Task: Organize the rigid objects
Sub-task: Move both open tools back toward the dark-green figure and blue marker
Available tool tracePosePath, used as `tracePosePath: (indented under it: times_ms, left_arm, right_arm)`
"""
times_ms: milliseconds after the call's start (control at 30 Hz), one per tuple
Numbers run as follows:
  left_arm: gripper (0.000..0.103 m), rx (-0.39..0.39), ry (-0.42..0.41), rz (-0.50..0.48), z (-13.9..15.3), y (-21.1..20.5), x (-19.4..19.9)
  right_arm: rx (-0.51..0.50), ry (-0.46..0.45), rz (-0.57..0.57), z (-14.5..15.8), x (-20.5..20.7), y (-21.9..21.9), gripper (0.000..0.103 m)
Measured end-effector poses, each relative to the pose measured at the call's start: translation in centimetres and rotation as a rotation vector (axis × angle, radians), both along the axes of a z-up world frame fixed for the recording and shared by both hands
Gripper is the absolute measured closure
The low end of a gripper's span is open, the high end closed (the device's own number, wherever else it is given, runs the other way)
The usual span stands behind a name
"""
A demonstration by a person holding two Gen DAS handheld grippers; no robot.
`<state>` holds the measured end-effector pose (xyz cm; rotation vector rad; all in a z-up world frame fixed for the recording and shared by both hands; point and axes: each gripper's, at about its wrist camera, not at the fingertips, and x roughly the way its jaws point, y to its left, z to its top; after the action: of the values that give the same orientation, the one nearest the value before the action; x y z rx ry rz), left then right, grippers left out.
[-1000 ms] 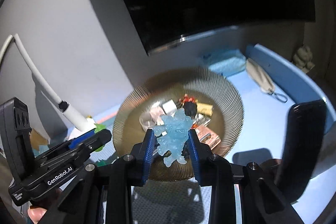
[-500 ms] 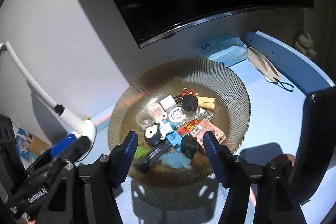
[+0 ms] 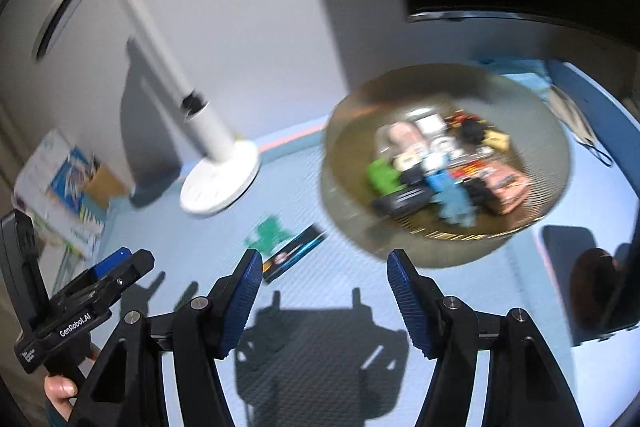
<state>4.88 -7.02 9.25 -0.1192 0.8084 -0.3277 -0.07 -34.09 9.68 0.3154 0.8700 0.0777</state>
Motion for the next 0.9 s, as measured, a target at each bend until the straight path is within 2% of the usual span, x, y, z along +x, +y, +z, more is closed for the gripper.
tracePosePath:
  times_ms: [100, 233, 433, 533, 567, 667, 900]
  left_arm:
    - [0.022, 0.037, 0.022, 0.033, -1.9, 1.4, -0.1]
    - [0.022, 0.08, 0.029, 0.026, -3.8, 1.3, -0.3]
    - [0.022, 0.12, 0.03, 0.035, -6.1, 0.7, -0.1]
    - [0.022, 0.136, 0.029, 0.051, -6.5, 0.6, 0.0]
    - [0.022, 0.133, 0.017, 0.056, -6.4, 0.7, -0.1]
    - [0.022, 0.142, -0.002, 0.063, -6.3, 0.7, -0.4]
    - [0.022, 0.138, -0.003, 0.05, -6.3, 0.7, -0.4]
  right_arm:
    - [-0.008, 0.011, 0.032, -1.4, 0.4, 2.2, 0.04]
    - [-0.045, 0.039, 0.06, -4.2, 0.8, 4.4, 0.04]
    - [-0.163, 0.061, 0.071, -7.8, 1.2, 5.8, 0.04]
    - [-0.172, 0.087, 0.064, -9.2, 1.3, 5.6, 0.039]
    - [-0.179, 0.086, 0.061, -9.2, 1.4, 5.7, 0.039]
    - [-0.198, 0.069, 0.051, -9.0, 1.3, 5.7, 0.021]
    - [-0.204, 0.083, 0.06, -9.1, 1.6, 6.0, 0.021]
